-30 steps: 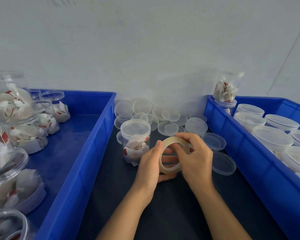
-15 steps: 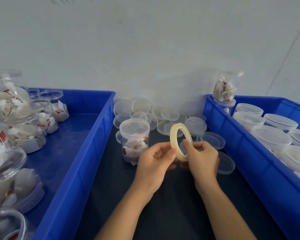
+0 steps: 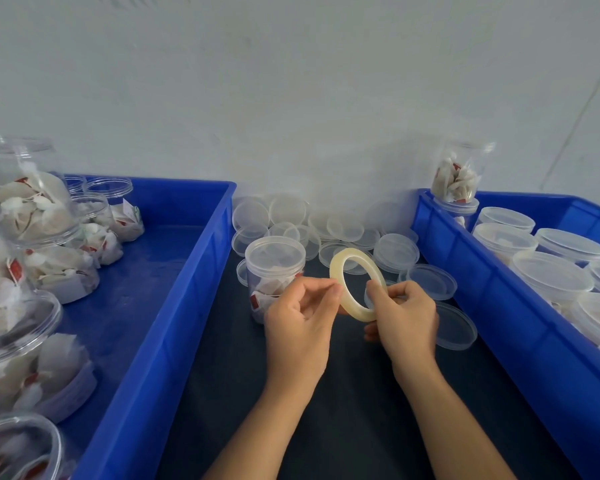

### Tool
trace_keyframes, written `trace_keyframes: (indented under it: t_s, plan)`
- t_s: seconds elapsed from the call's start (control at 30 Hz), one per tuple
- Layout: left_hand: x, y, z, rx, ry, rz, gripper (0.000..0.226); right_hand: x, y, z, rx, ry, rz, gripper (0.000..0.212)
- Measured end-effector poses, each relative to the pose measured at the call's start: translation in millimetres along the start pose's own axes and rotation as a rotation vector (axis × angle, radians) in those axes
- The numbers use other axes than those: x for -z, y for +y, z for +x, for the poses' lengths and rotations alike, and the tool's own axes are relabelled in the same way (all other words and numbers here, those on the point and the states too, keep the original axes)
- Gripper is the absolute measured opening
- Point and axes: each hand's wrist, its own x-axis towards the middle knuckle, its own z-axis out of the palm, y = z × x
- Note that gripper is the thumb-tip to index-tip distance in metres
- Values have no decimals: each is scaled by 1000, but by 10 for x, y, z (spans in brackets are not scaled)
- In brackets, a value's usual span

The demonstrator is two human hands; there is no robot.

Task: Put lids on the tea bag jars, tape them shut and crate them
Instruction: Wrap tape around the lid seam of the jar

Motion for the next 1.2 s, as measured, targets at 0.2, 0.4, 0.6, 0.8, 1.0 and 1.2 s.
trace_keyframes:
  t_s: [0.2, 0.4, 0.6, 0.8, 1.0, 1.2]
  plan:
    - [13, 18, 14, 1, -48, 32, 14, 9, -2, 7, -25, 0, 3, 26]
    - [46, -3, 18, -88, -56, 207, 9, 28, -1, 16, -54, -1, -80, 26]
    - [64, 3, 19, -143, -29, 346, 3, 16, -36, -7, 6, -103, -317, 25]
    - [64, 31, 1, -229, -7, 545, 8, 14, -105, -131, 184, -173, -550, 22]
    - [97, 60, -1, -256, -43, 589, 8, 6, -253, -318, 430, -413, -80, 12]
    - [185, 89, 54, -277, -7, 713, 13, -19, -205, -319, 384, -571, -46, 30]
